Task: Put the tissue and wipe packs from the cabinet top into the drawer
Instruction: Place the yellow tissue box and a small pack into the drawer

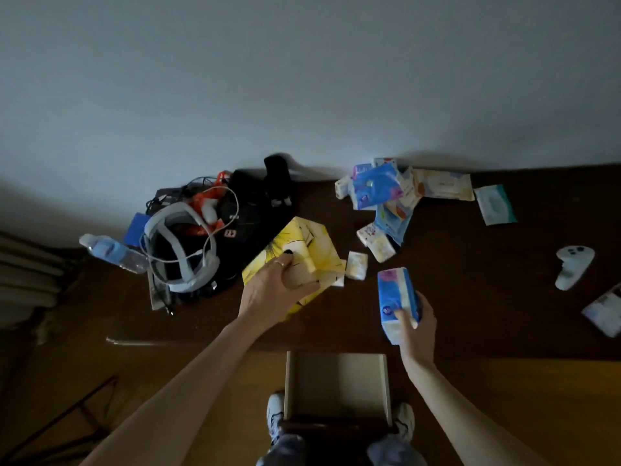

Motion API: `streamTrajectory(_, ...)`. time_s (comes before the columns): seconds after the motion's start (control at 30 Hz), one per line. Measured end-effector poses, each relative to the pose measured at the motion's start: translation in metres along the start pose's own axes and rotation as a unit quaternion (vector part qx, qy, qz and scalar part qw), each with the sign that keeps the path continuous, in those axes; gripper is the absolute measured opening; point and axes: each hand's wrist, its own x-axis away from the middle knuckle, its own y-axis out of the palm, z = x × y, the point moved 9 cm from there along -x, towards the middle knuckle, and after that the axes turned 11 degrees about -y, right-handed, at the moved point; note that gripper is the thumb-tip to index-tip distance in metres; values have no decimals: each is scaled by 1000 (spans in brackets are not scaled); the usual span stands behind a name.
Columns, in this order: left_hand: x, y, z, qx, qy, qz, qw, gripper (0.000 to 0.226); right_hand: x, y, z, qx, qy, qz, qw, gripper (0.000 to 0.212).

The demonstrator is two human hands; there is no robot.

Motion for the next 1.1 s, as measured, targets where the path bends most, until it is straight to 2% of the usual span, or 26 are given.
streamTrajectory(0.03,10,10,-20,75,-53,-40,995,88,16,0,6,-24,6,-3,1000,66)
streamTrajectory(0.1,33,39,-55,222,-147,-112,957,65,45,3,20,-54,22,-34,998,63)
streamTrajectory(0.2,70,90,-108,372,-270,-185,869,60,80,8,48,-97,70,-83,989,56)
streamTrajectory(0.27,94,117,-137,439,-319,-204,815,43,99,11,69,-105,100,-109,984,53)
streamTrajectory(0.37,120,145,-175,451,-356,-207,791,20,123,13,103,-70,138,-141,978,49)
streamTrajectory(0.57,148,204,-241,420,-411,-264,765,15,155,28,161,-20,206,-186,960,42)
streamTrajectory(0.63,148,230,-269,379,-434,-282,767,6,161,39,187,16,212,-198,957,43)
streamTrajectory(0.8,134,299,-331,265,-477,-277,791,11,159,73,278,157,215,-267,926,63)
streamTrajectory(0.87,120,327,-347,227,-466,-256,816,13,144,87,316,251,163,-320,899,72)
streamTrajectory(0.97,96,372,-363,183,-423,-227,858,5,116,112,370,351,58,-396,846,68)
streamTrajectory(1.03,83,400,-371,171,-402,-213,874,3,99,123,399,379,8,-410,829,69)
streamTrajectory(1.1,73,428,-376,176,-383,-214,881,8,83,133,426,408,-44,-404,818,61)
